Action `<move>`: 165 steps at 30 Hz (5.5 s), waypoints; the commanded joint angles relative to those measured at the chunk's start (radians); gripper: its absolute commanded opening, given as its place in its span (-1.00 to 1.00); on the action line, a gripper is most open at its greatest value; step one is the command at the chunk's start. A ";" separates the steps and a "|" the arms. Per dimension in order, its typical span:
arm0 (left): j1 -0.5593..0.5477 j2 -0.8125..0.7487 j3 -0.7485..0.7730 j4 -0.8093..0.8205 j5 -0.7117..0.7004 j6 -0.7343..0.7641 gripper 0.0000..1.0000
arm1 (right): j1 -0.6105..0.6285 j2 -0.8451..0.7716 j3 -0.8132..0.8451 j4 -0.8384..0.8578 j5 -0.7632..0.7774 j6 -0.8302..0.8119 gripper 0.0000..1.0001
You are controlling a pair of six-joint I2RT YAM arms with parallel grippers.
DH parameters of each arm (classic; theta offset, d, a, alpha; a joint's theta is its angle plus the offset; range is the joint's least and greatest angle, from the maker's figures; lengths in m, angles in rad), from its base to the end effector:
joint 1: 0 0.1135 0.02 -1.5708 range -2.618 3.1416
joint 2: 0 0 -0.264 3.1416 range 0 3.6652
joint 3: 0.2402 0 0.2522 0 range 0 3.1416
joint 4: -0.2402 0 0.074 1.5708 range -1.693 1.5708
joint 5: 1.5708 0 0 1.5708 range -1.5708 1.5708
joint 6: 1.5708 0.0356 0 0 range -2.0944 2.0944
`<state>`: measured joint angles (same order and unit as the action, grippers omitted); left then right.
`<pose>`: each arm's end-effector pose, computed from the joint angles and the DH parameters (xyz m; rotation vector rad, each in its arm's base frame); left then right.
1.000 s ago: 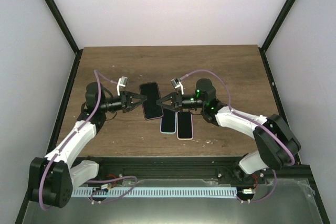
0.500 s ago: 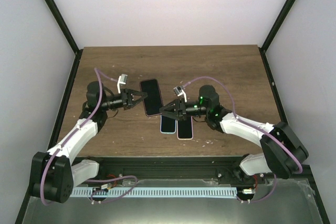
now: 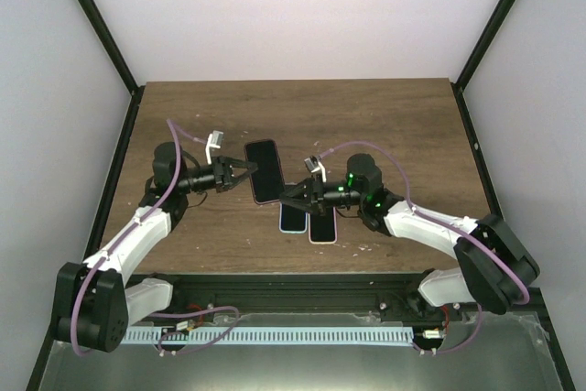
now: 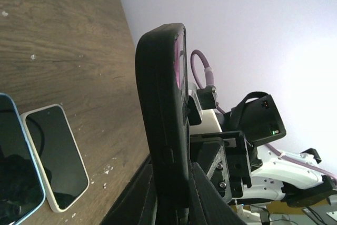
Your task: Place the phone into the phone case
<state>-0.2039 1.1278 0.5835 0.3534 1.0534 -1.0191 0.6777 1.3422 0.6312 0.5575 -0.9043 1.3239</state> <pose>0.2262 -0.0784 0.2591 0.0811 2.0352 -1.7443 0.2004 0.1972 0.2416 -0.1621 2.2656 2.0629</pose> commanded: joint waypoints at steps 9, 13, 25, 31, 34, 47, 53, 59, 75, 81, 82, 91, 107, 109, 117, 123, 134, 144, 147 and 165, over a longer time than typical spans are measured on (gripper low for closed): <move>-0.003 -0.047 0.020 0.052 0.096 0.010 -1.00 | -0.004 -0.077 0.115 -0.229 0.129 -0.232 0.21; -0.002 -0.077 0.005 0.047 0.120 0.008 -1.00 | -0.013 -0.050 0.204 -0.325 0.165 -0.326 0.33; -0.003 -0.059 0.036 -0.106 0.146 0.094 -1.00 | -0.014 0.053 0.325 -0.323 0.097 -0.364 -0.66; -0.002 -0.071 0.059 -0.160 0.112 0.077 -0.43 | -0.015 0.051 0.322 -0.321 0.158 -0.333 -0.97; -0.002 -0.093 0.046 -0.186 0.094 0.069 -0.10 | -0.023 0.046 0.317 -0.284 0.192 -0.289 -0.99; -0.013 -0.140 -0.050 -0.184 0.096 -0.010 0.14 | -0.053 0.072 0.314 -0.145 0.276 -0.178 -0.99; -0.013 -0.137 -0.044 -0.183 0.100 -0.030 -0.26 | -0.053 0.075 0.309 -0.136 0.301 -0.166 -0.99; -0.013 -0.115 -0.042 -0.195 0.096 -0.032 -0.88 | -0.053 0.082 0.311 -0.145 0.299 -0.174 -0.99; -0.013 -0.099 0.069 -0.472 -0.003 0.175 0.24 | -0.053 0.041 0.329 -0.386 0.350 -0.361 -0.99; -0.014 -0.074 0.144 -0.638 -0.074 0.311 1.00 | -0.089 -0.050 0.322 -0.656 0.405 -0.553 -0.99; -0.014 -0.072 0.149 -0.649 -0.084 0.322 1.00 | -0.104 -0.063 0.323 -0.708 0.398 -0.589 -0.99; -0.012 -0.059 0.198 -0.740 -0.155 0.417 1.00 | -0.331 -0.154 0.267 -1.059 0.332 -0.830 -0.97; -0.013 -0.041 0.235 -0.800 -0.194 0.458 1.00 | -0.431 0.058 0.207 -1.173 0.469 -0.944 -0.95; -0.014 -0.038 0.241 -0.805 -0.195 0.458 0.99 | -0.438 0.097 0.203 -1.170 0.503 -0.955 -0.92; -0.013 -0.047 0.247 -0.820 -0.219 0.455 0.97 | -0.463 0.141 0.181 -1.138 0.587 -0.925 -0.53; -0.013 -0.060 0.263 -0.854 -0.252 0.468 0.97 | -0.464 0.121 0.189 -1.142 0.608 -0.901 -0.13; -0.012 -0.102 0.374 -0.990 -0.427 0.540 1.00 | -0.463 -0.073 0.326 -1.255 0.657 -0.874 0.99; -0.013 -0.155 0.533 -1.071 -0.567 0.584 1.00 | -0.464 -0.292 0.483 -1.303 0.641 -0.866 1.00; -0.013 -0.197 0.576 -1.067 -0.596 0.589 1.00 | -0.464 -0.353 0.512 -1.311 0.628 -0.859 1.00; -0.013 -0.413 0.525 -0.958 -0.654 0.594 1.00 | -0.464 -0.614 0.525 -1.251 0.617 -0.788 1.00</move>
<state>-0.2157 0.7361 1.1435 -0.6292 0.4183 -0.4217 0.2192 0.7528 1.1698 -0.7174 -0.2878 0.5175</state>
